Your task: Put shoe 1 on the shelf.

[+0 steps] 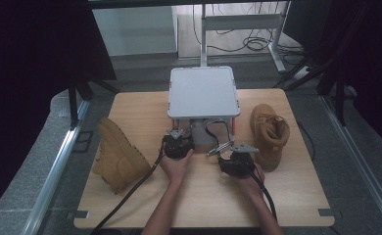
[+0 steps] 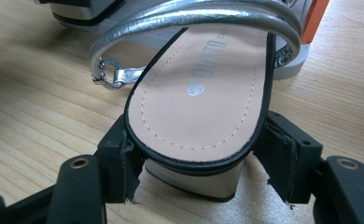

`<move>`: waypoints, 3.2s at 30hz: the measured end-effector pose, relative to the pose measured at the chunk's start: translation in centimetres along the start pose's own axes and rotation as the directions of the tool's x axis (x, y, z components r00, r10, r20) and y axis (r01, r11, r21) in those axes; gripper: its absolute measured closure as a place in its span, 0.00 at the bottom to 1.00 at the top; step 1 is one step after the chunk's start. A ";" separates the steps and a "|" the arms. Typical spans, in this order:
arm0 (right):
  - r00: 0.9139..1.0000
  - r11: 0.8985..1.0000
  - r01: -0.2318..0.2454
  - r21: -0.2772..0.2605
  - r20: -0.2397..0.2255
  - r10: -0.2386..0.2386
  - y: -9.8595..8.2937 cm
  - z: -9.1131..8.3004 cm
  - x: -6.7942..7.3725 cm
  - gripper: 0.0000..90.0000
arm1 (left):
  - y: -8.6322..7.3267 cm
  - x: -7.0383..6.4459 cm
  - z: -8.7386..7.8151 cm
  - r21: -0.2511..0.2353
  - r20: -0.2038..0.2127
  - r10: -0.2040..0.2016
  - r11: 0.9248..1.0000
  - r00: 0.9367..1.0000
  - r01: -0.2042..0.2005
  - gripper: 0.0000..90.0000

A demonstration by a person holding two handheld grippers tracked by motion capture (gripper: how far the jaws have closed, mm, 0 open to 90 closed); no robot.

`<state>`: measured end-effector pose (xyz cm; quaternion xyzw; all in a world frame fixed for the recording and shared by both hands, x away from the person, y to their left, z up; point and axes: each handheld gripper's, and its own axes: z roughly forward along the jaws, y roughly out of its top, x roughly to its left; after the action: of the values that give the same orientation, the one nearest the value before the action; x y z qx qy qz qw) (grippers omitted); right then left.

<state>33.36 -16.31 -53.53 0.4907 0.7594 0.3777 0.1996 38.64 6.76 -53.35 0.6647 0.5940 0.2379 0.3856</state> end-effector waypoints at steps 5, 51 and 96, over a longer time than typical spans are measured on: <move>1.000 1.000 0.001 -0.001 0.002 -0.001 0.0 0.0 0.0 0.40 | 0.3 0.2 0.4 0.000 0.005 -0.015 1.000 1.000 0.015 0.46; 0.991 0.993 -0.085 -0.079 0.093 0.092 2.2 0.7 0.8 0.44 | 1.1 0.8 0.6 0.045 0.033 0.016 0.999 0.999 -0.018 0.47; 0.984 0.990 -0.087 -0.107 0.145 0.102 5.8 6.6 -0.1 0.44 | 1.4 0.4 0.9 0.052 0.028 0.011 0.999 1.000 -0.013 0.46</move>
<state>41.28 -12.57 -53.28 0.5427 0.6981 0.3863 0.2624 40.29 6.94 -52.84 0.6812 0.5907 0.2157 0.3750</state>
